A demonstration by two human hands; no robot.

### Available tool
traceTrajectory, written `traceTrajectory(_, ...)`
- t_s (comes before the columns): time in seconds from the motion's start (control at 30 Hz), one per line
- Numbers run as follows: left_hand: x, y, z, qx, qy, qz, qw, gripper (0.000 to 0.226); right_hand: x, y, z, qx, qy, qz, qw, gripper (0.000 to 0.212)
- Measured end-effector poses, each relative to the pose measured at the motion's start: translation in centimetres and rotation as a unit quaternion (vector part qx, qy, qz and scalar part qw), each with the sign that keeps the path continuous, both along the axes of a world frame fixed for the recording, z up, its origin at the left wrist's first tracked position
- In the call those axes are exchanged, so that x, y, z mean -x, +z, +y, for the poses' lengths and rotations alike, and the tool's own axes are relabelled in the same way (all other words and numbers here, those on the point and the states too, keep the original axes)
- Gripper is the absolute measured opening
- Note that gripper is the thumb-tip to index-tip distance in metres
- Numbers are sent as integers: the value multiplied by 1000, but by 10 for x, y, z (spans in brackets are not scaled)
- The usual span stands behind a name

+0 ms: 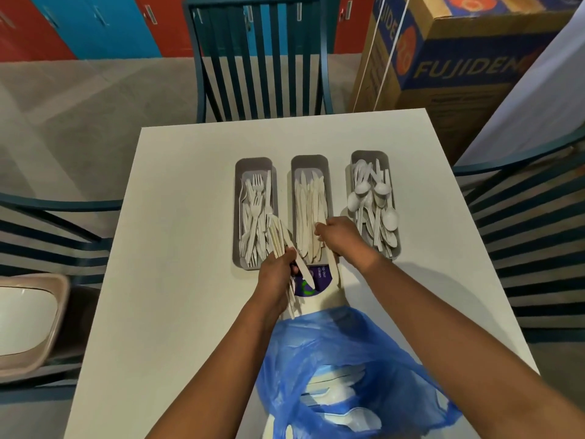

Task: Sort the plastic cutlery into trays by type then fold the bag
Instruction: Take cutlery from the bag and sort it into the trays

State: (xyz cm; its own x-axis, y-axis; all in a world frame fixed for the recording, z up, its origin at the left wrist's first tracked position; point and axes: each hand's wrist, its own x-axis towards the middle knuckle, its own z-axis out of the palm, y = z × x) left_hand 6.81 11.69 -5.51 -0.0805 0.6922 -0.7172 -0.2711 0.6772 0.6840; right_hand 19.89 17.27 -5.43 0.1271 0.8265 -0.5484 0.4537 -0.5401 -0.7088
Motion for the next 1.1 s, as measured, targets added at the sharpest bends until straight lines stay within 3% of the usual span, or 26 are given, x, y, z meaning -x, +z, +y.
traceTrajectory(0.2, 2, 1, -2, 1, -35, 30, 999, 18, 7, 21, 41, -53, 15, -44, 998, 31)
traceTrajectory(0.3, 5, -2, -4, 8, -38, 34, 999, 15, 5, 19, 44, -40, 29, -90, 995, 51)
traceTrajectory(0.37, 6, -1, -5, 7, -42, 35, 998, 9, 3, 16, 36, -27, 48, -100, 993, 50)
traceTrajectory(0.43, 6, 0, -6, -2, -40, 25, 999, 5, 5, 15, 20, -8, 65, -34, 997, 33)
traceTrajectory(0.57, 4, -2, -5, -15, -52, 23, 998, 17, 14, 16, -17, 74, 114, 112, 984, 22)
traceTrajectory(0.73, -3, -6, -8, 0, -79, 67, 995, 24, 11, 8, -24, 49, 65, 90, 993, 24)
traceTrajectory(0.8, -3, -4, -6, 5, -88, 43, 995, 17, 8, 7, -18, 49, 38, 61, 996, 26)
traceTrajectory(1.0, -1, 7, -5, 43, -23, -106, 993, 31, 1, 12, -1, 51, 34, -31, 998, 28)
traceTrajectory(1.1, 0, 9, -5, 26, -31, -120, 992, 30, 2, 19, 13, 3, 23, -52, 998, 24)
